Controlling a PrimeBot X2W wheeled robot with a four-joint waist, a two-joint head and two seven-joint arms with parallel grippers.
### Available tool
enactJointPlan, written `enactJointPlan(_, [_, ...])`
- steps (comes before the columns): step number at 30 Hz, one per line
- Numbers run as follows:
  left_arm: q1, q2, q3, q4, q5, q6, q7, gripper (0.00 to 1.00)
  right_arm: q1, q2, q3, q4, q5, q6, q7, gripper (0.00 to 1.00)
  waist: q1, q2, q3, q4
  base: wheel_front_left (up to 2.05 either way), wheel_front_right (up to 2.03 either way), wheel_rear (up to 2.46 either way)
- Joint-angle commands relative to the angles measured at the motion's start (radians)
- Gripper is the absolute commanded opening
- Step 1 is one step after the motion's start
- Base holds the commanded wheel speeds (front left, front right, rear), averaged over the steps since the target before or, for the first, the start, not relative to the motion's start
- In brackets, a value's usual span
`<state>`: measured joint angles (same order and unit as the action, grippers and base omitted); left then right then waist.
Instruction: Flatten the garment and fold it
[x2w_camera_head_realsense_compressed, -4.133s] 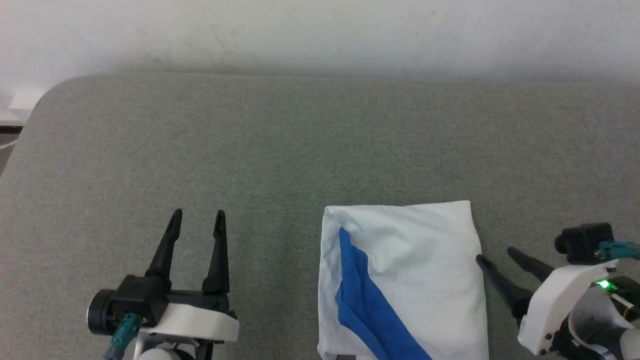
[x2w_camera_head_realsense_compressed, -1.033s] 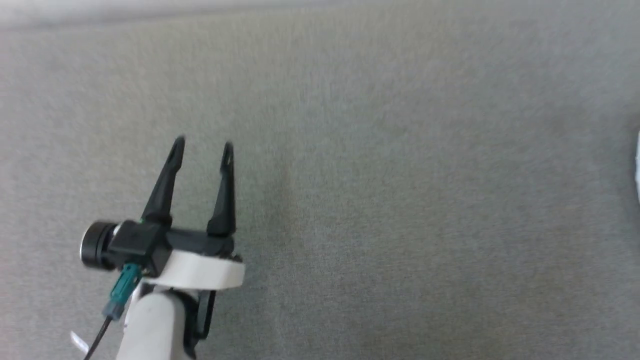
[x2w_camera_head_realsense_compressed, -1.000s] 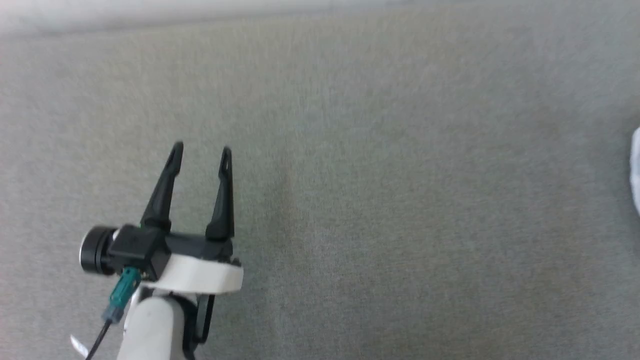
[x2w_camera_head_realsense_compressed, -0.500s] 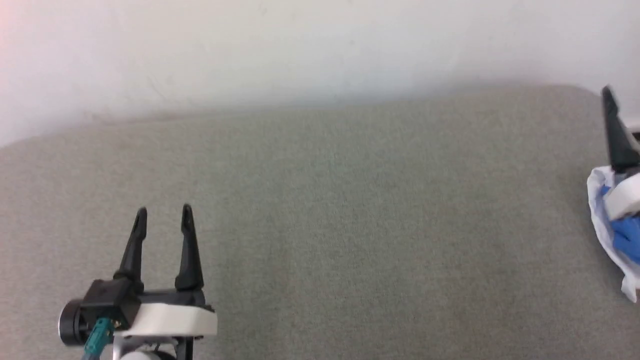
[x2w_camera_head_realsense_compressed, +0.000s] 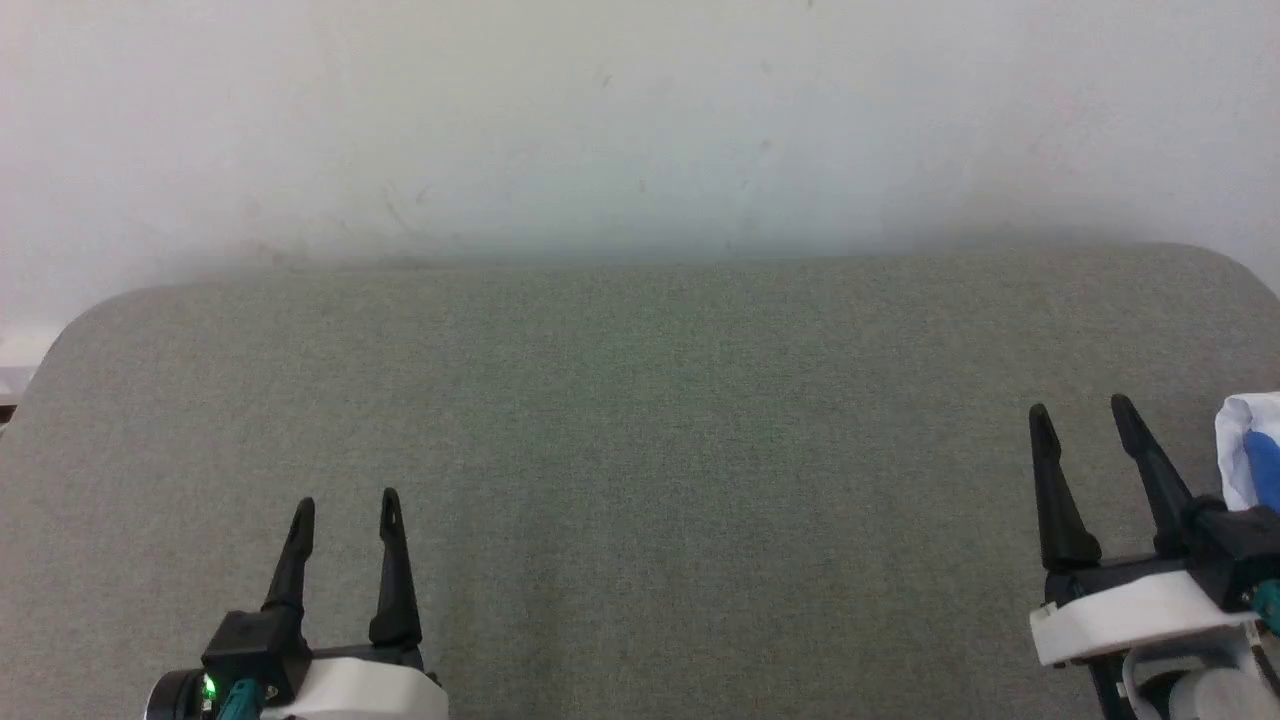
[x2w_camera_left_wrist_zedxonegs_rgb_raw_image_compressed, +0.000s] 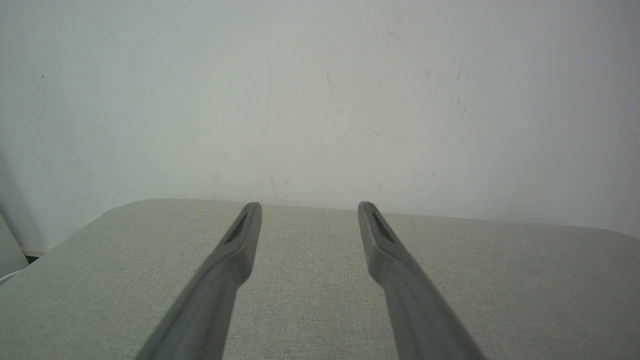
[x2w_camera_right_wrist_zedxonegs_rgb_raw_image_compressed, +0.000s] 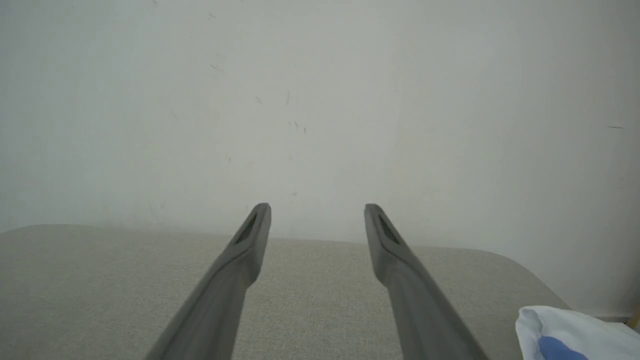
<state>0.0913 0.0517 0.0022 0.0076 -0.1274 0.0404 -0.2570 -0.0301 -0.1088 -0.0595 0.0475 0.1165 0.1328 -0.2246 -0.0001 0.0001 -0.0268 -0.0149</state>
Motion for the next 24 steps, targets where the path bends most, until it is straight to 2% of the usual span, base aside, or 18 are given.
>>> enactJointPlan(1, [0.008, -0.001, -0.003, 0.008, -0.002, 0.009, -0.005, 1.0, 0.022, 0.01, -0.003, -0.009, -0.008, -0.002, -0.007, 1.0, 0.0001, -0.0001, 0.0, 0.007, 0.0, 0.0, 0.0])
enactJointPlan(9, [0.009, -0.001, -0.02, 0.044, -0.002, 0.006, -0.005, 1.0, 0.117, 0.053, 0.0, 0.011, -0.05, -0.002, -0.025, 1.0, 0.0001, -0.0001, -0.004, 0.027, 0.0, 0.0, 0.0])
enactJointPlan(24, [0.01, -0.001, -0.024, 0.047, -0.001, -0.011, -0.005, 1.0, 0.128, 0.058, -0.013, 0.021, -0.034, -0.002, -0.035, 1.0, 0.0001, -0.0001, -0.007, 0.037, 0.0, 0.0, 0.0])
